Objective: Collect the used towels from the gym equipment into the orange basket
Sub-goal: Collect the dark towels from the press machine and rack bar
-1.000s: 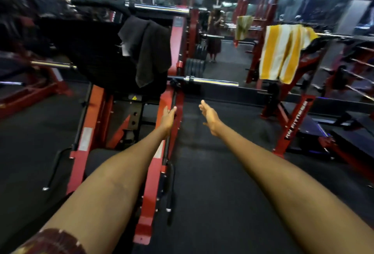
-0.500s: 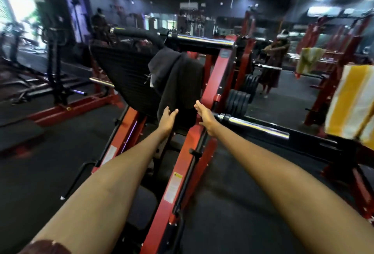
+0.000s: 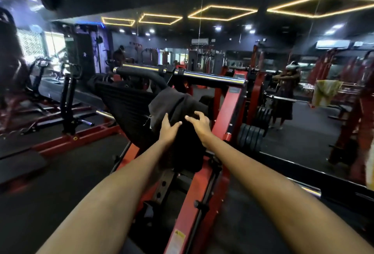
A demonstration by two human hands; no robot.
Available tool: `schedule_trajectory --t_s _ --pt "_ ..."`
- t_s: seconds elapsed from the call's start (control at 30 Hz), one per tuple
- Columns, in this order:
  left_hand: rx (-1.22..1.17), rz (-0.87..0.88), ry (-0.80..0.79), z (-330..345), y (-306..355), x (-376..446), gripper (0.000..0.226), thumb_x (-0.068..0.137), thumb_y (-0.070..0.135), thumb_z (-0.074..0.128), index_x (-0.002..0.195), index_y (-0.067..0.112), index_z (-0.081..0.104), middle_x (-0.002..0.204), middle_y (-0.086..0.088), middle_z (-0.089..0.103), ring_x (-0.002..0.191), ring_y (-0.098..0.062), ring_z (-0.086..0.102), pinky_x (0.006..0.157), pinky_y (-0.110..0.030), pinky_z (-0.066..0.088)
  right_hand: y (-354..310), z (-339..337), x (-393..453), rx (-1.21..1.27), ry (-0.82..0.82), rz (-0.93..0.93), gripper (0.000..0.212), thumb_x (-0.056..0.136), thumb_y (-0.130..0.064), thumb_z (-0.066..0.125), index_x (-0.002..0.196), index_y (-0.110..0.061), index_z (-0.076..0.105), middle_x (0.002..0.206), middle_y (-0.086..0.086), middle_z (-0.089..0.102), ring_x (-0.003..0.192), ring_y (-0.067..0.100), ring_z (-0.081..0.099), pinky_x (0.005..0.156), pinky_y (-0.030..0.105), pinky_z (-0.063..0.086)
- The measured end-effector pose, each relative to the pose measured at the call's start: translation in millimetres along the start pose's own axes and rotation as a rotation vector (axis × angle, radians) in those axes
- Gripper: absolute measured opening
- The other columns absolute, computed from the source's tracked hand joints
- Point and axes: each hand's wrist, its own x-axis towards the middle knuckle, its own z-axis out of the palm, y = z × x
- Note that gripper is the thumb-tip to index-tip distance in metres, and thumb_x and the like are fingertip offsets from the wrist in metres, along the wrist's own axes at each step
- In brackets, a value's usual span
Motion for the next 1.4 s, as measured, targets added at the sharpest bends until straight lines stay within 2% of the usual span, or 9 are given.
schedule_trajectory --t_s 0.17,0.27,0.47,0.6,0.8,1.0,1.2,1.3,1.4 --pt "0.288 0.164 0.048 7.2 6.0 34.7 0.075 0.085 0.017 0.064 0.149 0.02 0.025 0.159 -0.009 0.01 0.148 -0.024 0.006 0.12 -0.042 0.016 -3.1 12.6 29.4 -0.105 0.153 0.007 0.045 0.082 -0.026 0.07 0.126 -0.023 0.059 0.159 0.011 -0.007 0.139 0.029 0.032 0.111 0.028 0.028" --pt "0.376 0.129 0.009 12.2 6.8 47.6 0.077 0.085 0.015 0.061 0.149 0.029 0.021 0.16 -0.004 0.003 0.148 -0.025 0.002 0.117 -0.052 0.018 1.3 20.1 38.6 -0.124 0.223 0.038 0.04 0.08 -0.026 0.072 0.117 -0.013 0.063 0.154 0.009 0.017 0.129 0.028 0.043 0.105 0.03 0.036" --pt "0.23 0.189 0.035 27.5 -4.8 50.4 0.079 0.082 0.006 0.062 0.149 0.017 0.021 0.159 -0.009 0.011 0.146 -0.022 0.016 0.115 -0.034 0.022 19.1 3.1 45.0 -0.086 0.414 -0.035 0.014 0.081 -0.013 0.069 0.089 -0.003 0.065 0.109 0.011 0.061 0.102 0.025 0.058 0.086 0.028 0.042" --pt "-0.191 0.047 0.18 35.1 7.2 46.3 0.055 0.095 0.015 0.047 0.146 0.008 0.027 0.152 -0.011 0.029 0.139 -0.024 0.031 0.112 -0.03 0.026 26.6 10.8 40.7 -0.074 0.365 -0.123 0.039 0.079 -0.009 0.066 0.056 -0.02 0.037 0.062 -0.002 0.05 0.072 0.017 0.049 0.057 0.021 0.031" --pt "-0.044 -0.03 0.131 40.0 6.3 36.8 0.108 0.072 0.043 0.077 0.151 0.011 0.01 0.156 -0.011 0.016 0.144 -0.024 0.022 0.114 -0.033 0.024 54.4 27.3 26.5 -0.05 0.047 -0.128 0.045 0.074 0.006 0.057 0.054 -0.02 0.026 0.052 -0.003 0.031 0.052 0.009 0.029 0.052 0.028 0.024" --pt "-0.002 0.063 0.074 39.4 -10.9 30.3 0.072 0.082 0.009 0.066 0.145 0.011 0.032 0.139 -0.013 0.049 0.13 -0.026 0.045 0.108 -0.03 0.036 77.0 15.7 12.0 0.199 -0.127 0.101 0.036 0.083 0.0 0.057 0.056 -0.016 0.041 0.053 -0.002 0.042 0.049 0.01 0.041 0.043 0.019 0.031" --pt "-0.114 0.097 -0.024 44.1 -23.6 7.9 0.058 0.083 -0.006 0.057 0.137 0.006 0.04 0.127 -0.014 0.057 0.116 -0.021 0.054 0.094 -0.022 0.041 66.5 8.9 34.9 0.383 0.331 0.109 0.036 0.079 -0.043 0.07 0.08 -0.019 0.043 0.079 0.004 0.052 0.072 0.017 0.05 0.067 0.032 0.042" --pt "-0.117 0.107 -0.041 41.6 -38.3 -2.5 0.06 0.081 -0.01 0.057 0.137 0.003 0.039 0.128 -0.017 0.055 0.118 -0.023 0.053 0.094 -0.021 0.042 49.5 5.8 48.0 0.498 0.265 0.092 0.053 0.076 -0.04 0.074 0.104 -0.012 0.039 0.108 0.008 0.054 0.096 0.021 0.056 0.087 0.034 0.048" --pt "-0.013 0.132 -0.111 31.4 -47.8 -19.6 0.061 0.08 -0.006 0.059 0.137 0.005 0.04 0.129 -0.015 0.056 0.114 -0.015 0.052 0.096 -0.022 0.04 35.4 8.2 53.3 0.637 0.209 0.152 0.097 0.067 -0.041 0.08 0.139 -0.007 0.025 0.138 0.012 0.046 0.121 0.028 0.053 0.103 0.045 0.046"
